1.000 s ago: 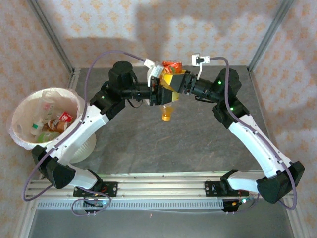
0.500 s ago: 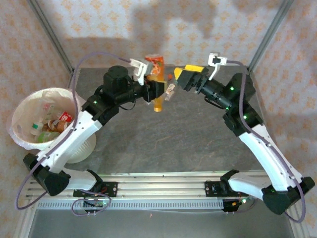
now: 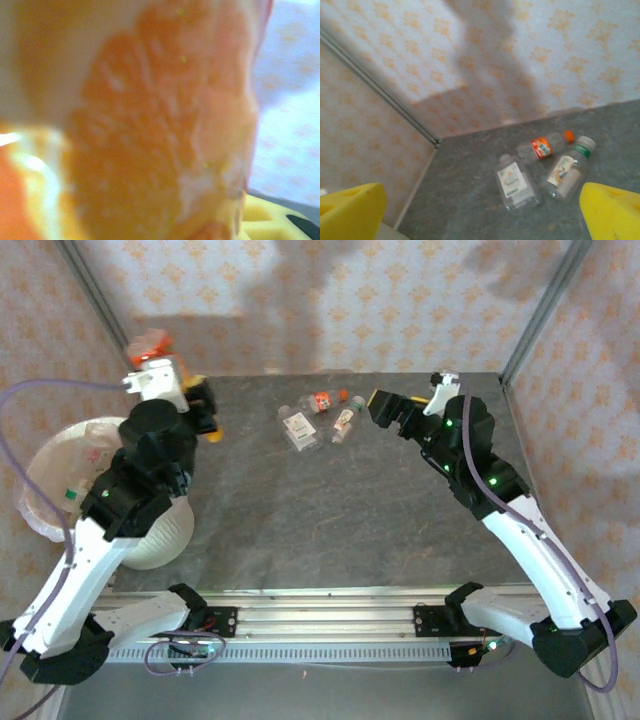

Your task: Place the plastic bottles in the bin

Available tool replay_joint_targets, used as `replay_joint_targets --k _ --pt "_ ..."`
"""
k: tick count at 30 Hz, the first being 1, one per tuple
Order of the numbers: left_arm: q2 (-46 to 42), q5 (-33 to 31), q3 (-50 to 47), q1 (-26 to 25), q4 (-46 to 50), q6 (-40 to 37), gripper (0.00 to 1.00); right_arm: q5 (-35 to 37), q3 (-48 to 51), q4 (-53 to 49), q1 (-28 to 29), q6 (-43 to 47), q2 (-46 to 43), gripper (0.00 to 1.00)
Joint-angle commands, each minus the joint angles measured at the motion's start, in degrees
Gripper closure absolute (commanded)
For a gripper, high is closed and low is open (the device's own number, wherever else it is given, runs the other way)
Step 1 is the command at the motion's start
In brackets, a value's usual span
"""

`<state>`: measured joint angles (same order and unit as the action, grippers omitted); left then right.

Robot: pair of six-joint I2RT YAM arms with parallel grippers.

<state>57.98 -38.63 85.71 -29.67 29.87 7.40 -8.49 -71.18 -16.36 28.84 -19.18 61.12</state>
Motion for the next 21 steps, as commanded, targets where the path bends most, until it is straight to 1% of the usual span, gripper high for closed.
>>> replay_joint_targets --k 1,2,3,4,5,6,9,12,16,21 --pt "0.55 -13.82 0.47 8.41 5.63 -6.55 0.61 3.14 0.16 -2.49 0.03 1.36 -0.22 0.01" --pt "0.32 -13.52 0.18 12.25 5.97 -7.42 0.61 3.28 0.1 -2.77 -0.01 1.37 -0.21 0.01" --pt "-0.19 -11.35 -0.14 16.1 6.35 -7.58 0.61 3.3 0.13 -2.92 -0.01 1.47 -0.14 0.01" --pt "-0.83 -7.97 -0.34 19.46 6.91 -7.64 0.61 3.26 0.03 -2.95 0.01 1.5 -0.13 0.01" --pt "-1.74 -3.12 -0.73 22.92 7.17 -7.95 0.6 3.27 -0.01 -3.08 0.0 1.58 -0.08 0.01" --pt "-2.75 1.08 -1.51 25.22 6.71 -8.81 0.58 3.33 -0.01 -3.22 0.02 1.64 -0.04 0.01" --pt "-4.0 9.2 -2.83 29.34 7.79 -11.05 0.56 3.74 0.08 -3.51 0.0 1.58 0.39 0.01" --pt "-3.4 12.2 -3.19 31.2 12.3 -10.09 0.57 3.77 0.07 -3.73 -0.01 1.26 1.07 0.01" --pt "-5.06 10.39 -5.88 31.84 13.95 -9.29 0.57 3.49 -0.27 -4.18 0.0 1.41 1.63 0.01" --pt "-11.3 17.71 -11.49 31.96 14.08 -8.9 0.54 3.94 -0.27 -4.73 0.05 2.04 2.06 0.01"
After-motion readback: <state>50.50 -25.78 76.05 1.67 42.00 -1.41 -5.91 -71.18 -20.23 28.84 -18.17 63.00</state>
